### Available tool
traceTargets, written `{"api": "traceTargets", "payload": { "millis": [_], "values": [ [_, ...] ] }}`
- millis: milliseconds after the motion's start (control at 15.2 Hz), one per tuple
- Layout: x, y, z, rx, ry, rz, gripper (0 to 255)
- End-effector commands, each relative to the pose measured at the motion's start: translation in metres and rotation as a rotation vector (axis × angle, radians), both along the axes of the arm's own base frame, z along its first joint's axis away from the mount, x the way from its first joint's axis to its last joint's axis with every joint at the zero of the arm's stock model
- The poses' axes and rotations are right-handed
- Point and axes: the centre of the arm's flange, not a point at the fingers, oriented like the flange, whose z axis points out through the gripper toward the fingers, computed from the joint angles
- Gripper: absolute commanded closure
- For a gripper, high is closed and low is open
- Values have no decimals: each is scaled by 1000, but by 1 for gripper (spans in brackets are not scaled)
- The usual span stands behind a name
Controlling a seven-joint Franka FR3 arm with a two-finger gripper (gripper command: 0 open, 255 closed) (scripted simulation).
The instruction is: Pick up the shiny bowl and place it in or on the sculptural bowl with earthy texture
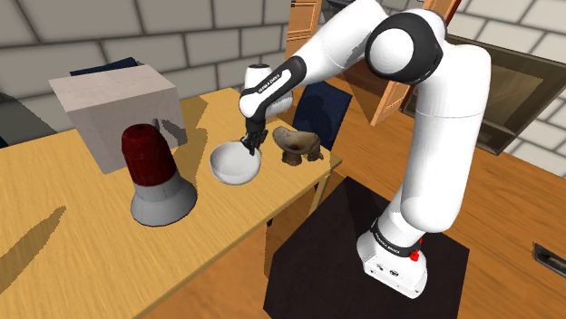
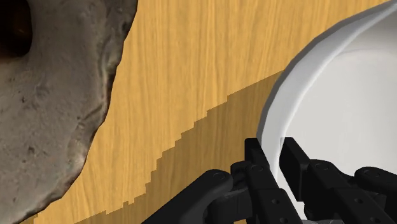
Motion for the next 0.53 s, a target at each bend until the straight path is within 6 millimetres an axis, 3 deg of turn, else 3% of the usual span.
{"api": "traceTargets", "payload": {
  "millis": [0,462],
  "values": [
    [0,0,11,0,-1,0,255],
    [0,0,48,0,-1,0,255]
  ]
}}
